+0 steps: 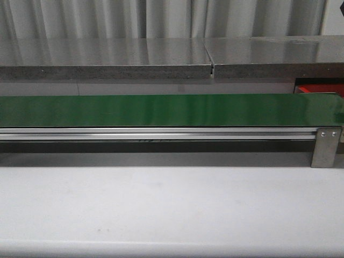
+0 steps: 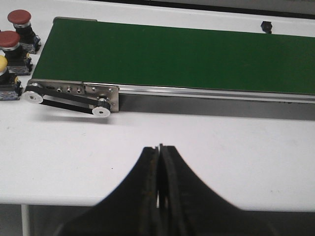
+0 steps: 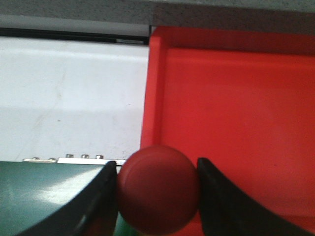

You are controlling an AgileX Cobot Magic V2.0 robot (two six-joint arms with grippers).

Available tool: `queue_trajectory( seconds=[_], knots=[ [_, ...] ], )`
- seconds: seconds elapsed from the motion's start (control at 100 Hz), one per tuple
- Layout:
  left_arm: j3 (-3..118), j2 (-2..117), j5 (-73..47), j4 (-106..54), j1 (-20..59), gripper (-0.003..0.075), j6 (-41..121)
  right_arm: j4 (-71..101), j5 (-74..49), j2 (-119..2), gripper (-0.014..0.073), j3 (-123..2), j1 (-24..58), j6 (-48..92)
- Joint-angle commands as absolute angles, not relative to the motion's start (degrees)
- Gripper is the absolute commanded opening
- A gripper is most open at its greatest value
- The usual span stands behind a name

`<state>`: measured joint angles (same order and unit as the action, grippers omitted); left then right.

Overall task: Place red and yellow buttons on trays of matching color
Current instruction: 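Lower the red button into the red tray and open the right gripper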

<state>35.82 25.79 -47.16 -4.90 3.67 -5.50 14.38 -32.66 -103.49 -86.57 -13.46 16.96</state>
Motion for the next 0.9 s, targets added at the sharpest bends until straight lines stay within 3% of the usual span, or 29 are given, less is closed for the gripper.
queue_trajectory(
  seconds=[0.0,0.26,0.89],
  knots=[
    [37.25,26.03,-43.30,-5.58,3.56,-0.0020,-6.01,14.29,-26.49,-102.30,0.0071,-88.50,-14.52,15.84],
    [37.25,26.03,-43.30,-5.58,3.56,-0.0020,-6.01,14.43,-21.16,-107.69,0.0071,-88.61,-15.14,14.56],
    [37.25,26.03,-43.30,-5.58,3.56,-0.0020,-6.01,17.84,-21.27,-118.28,0.0071,-96.90,-15.19,14.56]
  ],
)
